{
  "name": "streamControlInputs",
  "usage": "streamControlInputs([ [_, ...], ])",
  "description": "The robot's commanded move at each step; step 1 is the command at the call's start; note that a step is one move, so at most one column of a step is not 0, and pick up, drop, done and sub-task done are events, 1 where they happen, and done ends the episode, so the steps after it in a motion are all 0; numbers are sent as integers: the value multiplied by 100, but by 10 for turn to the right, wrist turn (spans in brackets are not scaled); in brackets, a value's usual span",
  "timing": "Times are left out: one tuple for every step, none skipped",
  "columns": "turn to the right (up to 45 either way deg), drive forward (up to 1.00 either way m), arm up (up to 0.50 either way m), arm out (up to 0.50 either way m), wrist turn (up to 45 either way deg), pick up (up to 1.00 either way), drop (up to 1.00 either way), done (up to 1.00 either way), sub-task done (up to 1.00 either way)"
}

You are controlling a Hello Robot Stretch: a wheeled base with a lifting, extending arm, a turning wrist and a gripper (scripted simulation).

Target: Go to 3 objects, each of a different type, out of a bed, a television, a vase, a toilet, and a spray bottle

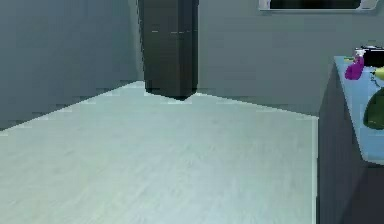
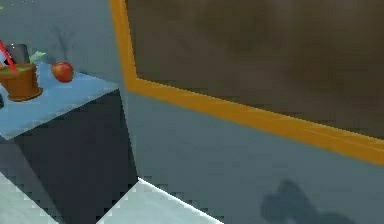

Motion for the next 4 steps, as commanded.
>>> streamControlInputs([
  [90, 0, 0, 0, 0, 0, 0, 0, 0],
  [0, 75, 0, 0, 0, 0, 0, 0, 0],
  [210, 0, 0, 0, 0, 0, 0, 0, 0],
  [0, 75, 0, 0, 0, 0, 0, 0, 0],
])
